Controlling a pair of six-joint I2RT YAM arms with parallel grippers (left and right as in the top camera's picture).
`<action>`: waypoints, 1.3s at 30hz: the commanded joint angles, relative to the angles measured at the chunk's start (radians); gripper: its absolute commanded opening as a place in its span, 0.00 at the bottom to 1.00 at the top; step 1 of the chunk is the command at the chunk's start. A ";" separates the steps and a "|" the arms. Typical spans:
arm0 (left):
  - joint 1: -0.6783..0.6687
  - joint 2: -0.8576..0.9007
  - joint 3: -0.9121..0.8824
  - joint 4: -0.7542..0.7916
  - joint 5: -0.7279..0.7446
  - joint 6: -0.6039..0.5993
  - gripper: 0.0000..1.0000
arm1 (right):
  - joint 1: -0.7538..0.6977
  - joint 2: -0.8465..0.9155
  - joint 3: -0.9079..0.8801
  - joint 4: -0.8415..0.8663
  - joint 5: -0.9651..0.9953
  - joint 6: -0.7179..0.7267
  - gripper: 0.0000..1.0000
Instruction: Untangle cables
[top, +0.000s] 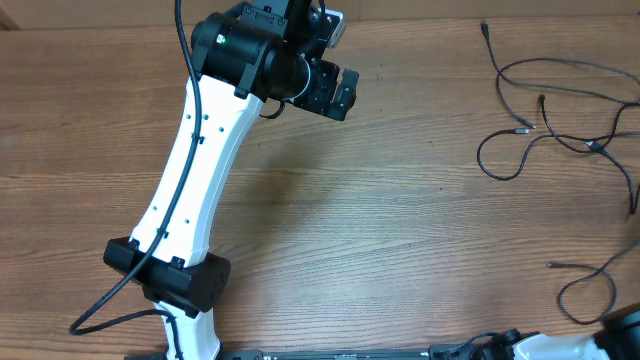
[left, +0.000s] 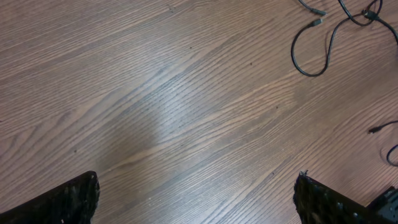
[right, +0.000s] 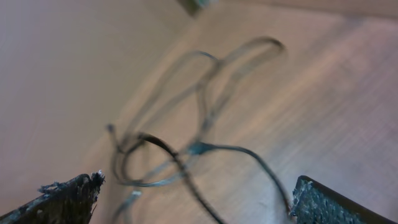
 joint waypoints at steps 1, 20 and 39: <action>0.004 -0.014 0.015 0.000 -0.005 0.016 1.00 | 0.014 -0.145 0.022 0.008 -0.091 0.047 1.00; 0.003 -0.014 0.015 0.000 -0.005 0.016 1.00 | 0.450 -0.606 0.022 -0.093 -0.092 0.045 1.00; 0.003 -0.014 0.015 0.000 -0.005 0.016 1.00 | 1.199 -0.449 0.021 -0.663 0.724 -0.284 1.00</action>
